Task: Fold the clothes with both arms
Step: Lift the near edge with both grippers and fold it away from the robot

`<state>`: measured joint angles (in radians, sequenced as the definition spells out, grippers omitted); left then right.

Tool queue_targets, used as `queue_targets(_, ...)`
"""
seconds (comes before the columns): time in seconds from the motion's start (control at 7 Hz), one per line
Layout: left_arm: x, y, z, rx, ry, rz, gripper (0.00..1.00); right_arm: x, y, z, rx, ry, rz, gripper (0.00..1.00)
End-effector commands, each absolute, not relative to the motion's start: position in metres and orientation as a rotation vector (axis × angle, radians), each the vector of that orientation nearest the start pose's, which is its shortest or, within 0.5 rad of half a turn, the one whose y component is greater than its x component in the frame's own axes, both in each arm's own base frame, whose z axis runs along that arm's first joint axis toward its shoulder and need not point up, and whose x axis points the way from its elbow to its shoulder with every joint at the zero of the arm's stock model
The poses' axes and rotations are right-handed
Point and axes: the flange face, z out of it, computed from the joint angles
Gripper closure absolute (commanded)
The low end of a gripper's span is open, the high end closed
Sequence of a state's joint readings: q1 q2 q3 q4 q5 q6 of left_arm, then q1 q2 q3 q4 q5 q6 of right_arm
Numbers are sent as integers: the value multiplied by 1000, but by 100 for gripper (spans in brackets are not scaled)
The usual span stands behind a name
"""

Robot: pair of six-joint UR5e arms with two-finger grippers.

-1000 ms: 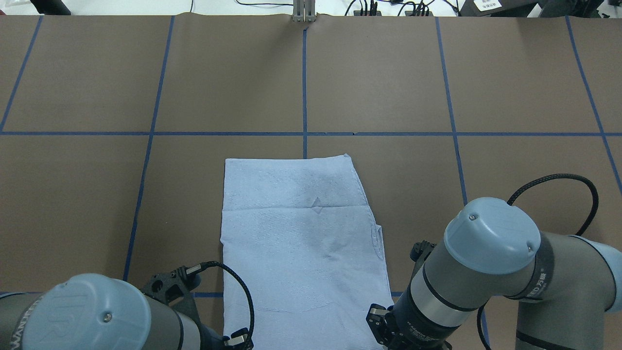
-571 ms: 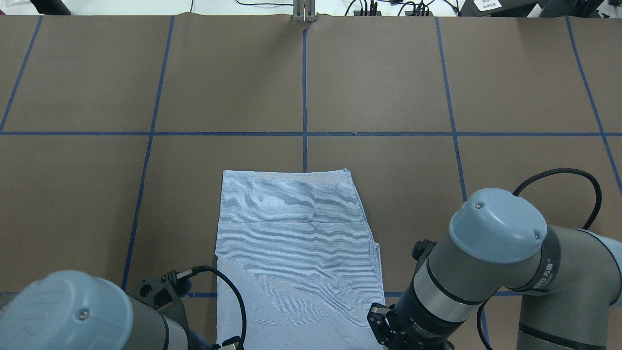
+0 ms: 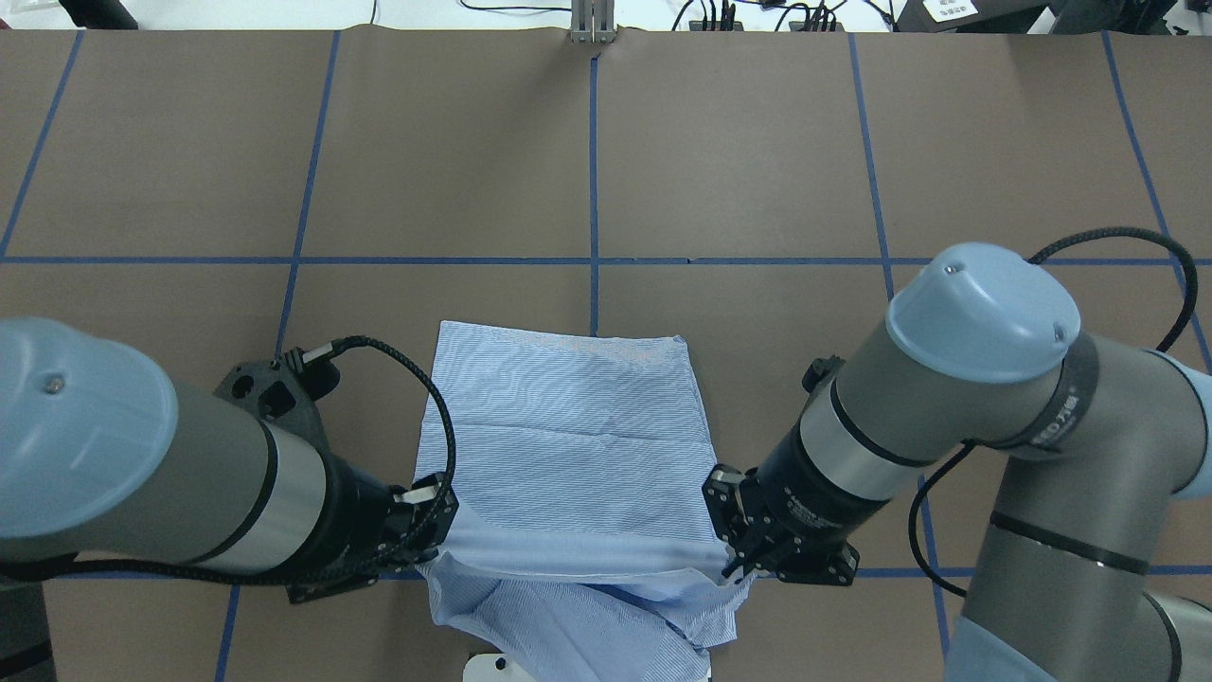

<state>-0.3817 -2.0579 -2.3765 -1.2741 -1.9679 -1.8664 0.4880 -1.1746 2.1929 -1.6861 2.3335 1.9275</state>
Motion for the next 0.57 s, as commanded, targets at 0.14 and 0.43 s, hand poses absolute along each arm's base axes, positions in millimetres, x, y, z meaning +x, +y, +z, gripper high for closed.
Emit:
queue_targets(0.14, 383, -328, 158, -196, 929, -427, 100, -410, -388, 180, -532, -939, 478, 100)
queue_targets(0.43, 395, -365, 176, -168, 929, -470, 100, -428, -440, 183, -503, -913, 506, 100)
